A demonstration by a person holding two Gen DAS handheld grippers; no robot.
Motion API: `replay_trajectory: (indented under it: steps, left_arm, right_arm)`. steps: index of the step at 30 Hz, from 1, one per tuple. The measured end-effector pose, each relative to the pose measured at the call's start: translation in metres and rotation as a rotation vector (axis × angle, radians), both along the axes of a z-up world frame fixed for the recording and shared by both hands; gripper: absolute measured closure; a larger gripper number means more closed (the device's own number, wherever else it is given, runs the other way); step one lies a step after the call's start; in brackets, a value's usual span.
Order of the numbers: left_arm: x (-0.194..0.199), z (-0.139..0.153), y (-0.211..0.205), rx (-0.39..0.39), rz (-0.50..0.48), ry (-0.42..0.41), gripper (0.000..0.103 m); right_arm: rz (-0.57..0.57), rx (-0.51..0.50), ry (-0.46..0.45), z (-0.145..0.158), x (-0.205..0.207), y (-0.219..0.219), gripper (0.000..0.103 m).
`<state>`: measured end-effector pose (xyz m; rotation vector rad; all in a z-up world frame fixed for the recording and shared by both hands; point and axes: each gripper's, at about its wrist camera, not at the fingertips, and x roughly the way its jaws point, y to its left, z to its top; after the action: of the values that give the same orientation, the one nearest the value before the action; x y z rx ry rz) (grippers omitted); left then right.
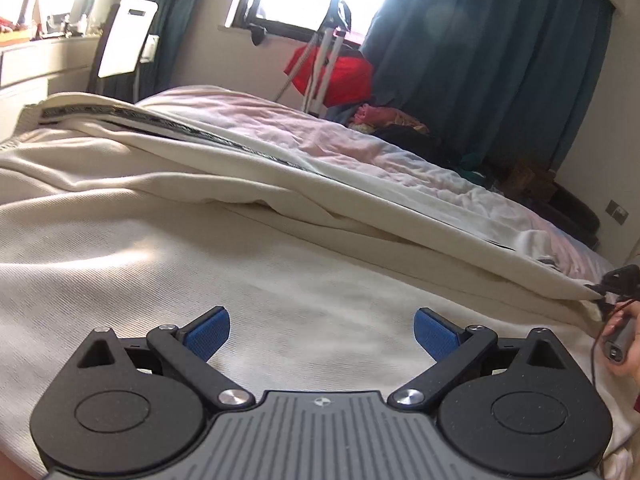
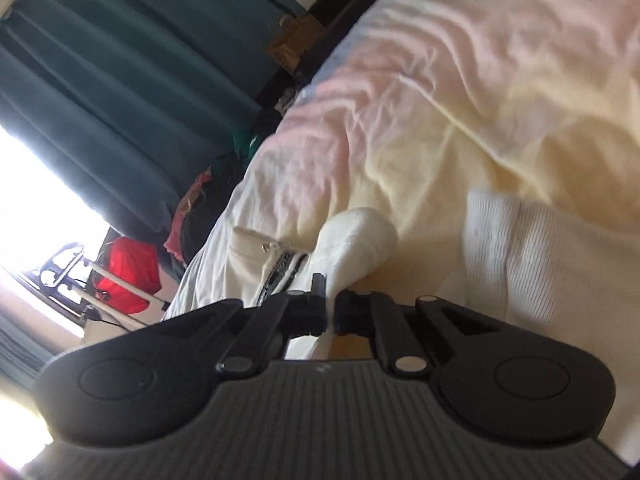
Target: Fold clothes
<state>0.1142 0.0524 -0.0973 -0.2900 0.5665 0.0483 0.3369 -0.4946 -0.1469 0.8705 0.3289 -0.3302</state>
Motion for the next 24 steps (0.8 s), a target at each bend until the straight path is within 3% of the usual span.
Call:
replay_trajectory:
  steps: [3,6,9,12,13,14,16,20,24]
  left_arm:
    - [-0.002,0.008,0.004,0.004,0.044,-0.022,0.003]
    - [-0.008,0.018,0.006,0.013,0.047,-0.066,0.003]
    - [-0.014,0.024,0.005,0.017,0.039,-0.098,0.003]
    - [-0.019,0.031,0.001,0.056,0.026,-0.121,0.003]
    - [-0.022,0.033,0.000,0.067,0.019,-0.130,0.003]
    - [-0.025,0.035,-0.002,0.079,0.012,-0.138,0.003]
    - [-0.028,0.038,-0.004,0.097,-0.009,-0.149,0.003]
    - [-0.035,0.042,-0.006,0.095,-0.050,-0.158,0.003]
    - [-0.047,0.049,-0.004,0.095,-0.063,-0.160,0.003]
  right_arm:
    - [-0.040,-0.105,0.024,0.009,-0.010,0.003,0.097]
    - [-0.080,-0.065,0.115,-0.013,-0.018,-0.012,0.097]
    - [-0.084,-0.054,0.144,-0.022,-0.028,-0.014,0.095]
    - [-0.035,-0.153,0.143,0.001,-0.039,0.001,0.074]
    - [-0.018,-0.187,0.142,0.009,-0.042,0.006,0.051]
    - [-0.001,-0.220,0.141,0.016,-0.045,0.011,0.020]
    - [0.030,-0.292,0.139,0.033,-0.056,0.023,0.000]
    - [0.182,-0.446,0.081,0.079,-0.105,0.065,0.000]
    - [0.300,-0.482,0.004,0.106,-0.167,0.098,0.000]
